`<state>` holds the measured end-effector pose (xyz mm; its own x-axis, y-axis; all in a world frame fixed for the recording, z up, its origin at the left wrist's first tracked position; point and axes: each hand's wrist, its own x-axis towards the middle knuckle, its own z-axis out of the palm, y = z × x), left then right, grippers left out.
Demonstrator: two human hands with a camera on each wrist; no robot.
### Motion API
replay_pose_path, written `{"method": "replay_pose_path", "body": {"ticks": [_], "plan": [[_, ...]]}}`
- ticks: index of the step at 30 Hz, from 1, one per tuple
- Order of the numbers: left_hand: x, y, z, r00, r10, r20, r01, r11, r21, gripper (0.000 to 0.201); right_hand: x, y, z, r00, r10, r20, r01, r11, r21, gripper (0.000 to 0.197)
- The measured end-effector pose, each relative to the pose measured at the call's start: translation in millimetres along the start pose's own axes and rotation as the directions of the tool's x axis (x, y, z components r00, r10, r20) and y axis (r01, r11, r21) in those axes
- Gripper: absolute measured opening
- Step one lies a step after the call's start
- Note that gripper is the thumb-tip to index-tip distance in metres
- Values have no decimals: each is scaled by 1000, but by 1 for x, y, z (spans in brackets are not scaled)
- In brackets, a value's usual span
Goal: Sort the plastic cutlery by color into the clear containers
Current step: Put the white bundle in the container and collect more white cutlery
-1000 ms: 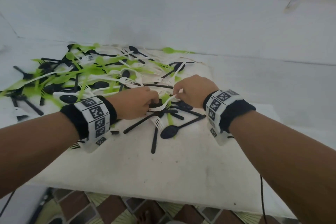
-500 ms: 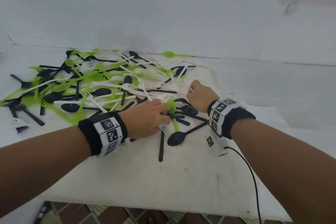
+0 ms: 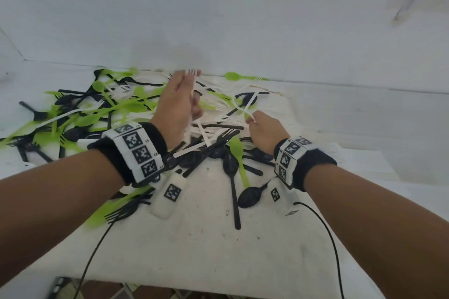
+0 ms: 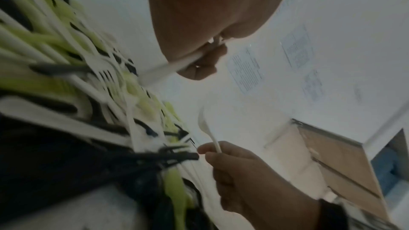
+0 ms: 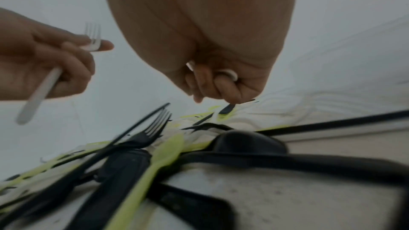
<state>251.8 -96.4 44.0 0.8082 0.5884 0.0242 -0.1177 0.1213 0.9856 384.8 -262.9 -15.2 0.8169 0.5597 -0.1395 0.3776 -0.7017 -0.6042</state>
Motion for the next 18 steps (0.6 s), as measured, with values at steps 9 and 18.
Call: {"method": "replay_pose_path", "body": {"ticks": [9,18], "plan": [[-18,-35,-79,948,-140,287,-240,279,930,33,3,-50,28,978,-209,23,210,978,-13,36],[4,-46,-51,921,-198,336,-329,67,942,35,9,-34,27,995,-59,80,82,944,-320,29]]}}
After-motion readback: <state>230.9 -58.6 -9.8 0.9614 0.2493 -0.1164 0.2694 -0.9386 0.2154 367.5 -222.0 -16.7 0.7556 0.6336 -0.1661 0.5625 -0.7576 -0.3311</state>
